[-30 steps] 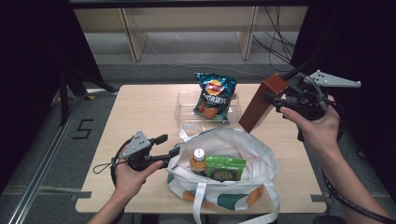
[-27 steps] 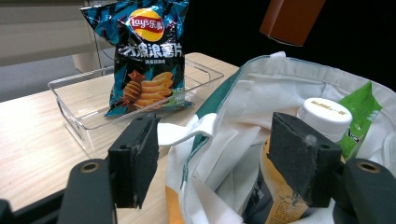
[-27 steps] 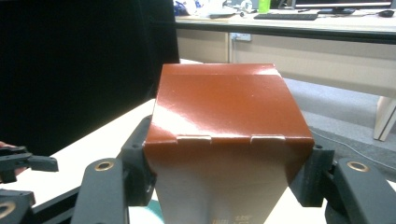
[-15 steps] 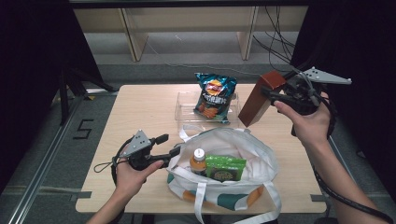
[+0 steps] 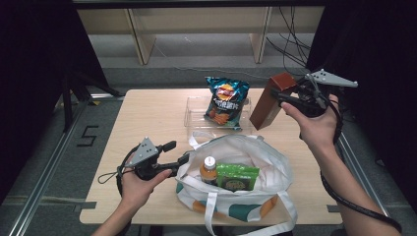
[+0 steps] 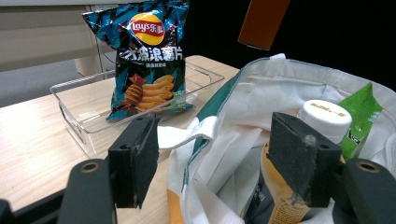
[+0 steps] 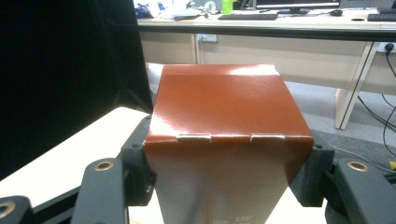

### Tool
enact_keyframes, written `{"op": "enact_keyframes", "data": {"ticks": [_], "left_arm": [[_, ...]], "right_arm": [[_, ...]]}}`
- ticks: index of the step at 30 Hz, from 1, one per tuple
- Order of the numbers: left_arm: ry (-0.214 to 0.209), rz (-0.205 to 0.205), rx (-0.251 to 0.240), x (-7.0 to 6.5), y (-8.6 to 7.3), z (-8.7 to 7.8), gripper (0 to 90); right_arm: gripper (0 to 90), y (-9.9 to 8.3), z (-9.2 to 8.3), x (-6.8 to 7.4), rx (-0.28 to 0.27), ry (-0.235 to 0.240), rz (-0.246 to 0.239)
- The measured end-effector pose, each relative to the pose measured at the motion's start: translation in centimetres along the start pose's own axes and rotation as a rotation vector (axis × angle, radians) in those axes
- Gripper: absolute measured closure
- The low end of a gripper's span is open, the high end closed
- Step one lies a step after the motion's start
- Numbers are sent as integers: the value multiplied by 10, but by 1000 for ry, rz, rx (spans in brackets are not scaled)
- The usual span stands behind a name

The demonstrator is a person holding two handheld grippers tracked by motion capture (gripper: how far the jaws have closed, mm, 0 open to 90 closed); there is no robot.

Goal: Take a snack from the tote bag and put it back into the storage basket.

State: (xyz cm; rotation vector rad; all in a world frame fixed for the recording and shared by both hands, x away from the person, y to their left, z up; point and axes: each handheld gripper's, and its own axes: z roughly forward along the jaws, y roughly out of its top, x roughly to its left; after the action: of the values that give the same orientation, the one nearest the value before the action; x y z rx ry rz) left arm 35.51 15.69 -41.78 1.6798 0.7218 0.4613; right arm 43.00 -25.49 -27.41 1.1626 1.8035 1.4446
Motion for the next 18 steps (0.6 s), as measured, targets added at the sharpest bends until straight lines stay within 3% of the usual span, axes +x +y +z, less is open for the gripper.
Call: {"op": "enact_keyframes", "data": {"ticks": [4,8,12,18], "left_arm": [[2,6,1,1,0,0,327],[5,0,0,1,-1,0,327],[-1,4,5,0,-1,0,326],[2,6,2,1,0,-1,326]], "right_arm": [[388,-1,7,0,14,-24,-9],[388,0,12,0,14,-40,15],[388,0,17,-1,18,-49,-9],[388,0,26,3,30,-63,17]]}}
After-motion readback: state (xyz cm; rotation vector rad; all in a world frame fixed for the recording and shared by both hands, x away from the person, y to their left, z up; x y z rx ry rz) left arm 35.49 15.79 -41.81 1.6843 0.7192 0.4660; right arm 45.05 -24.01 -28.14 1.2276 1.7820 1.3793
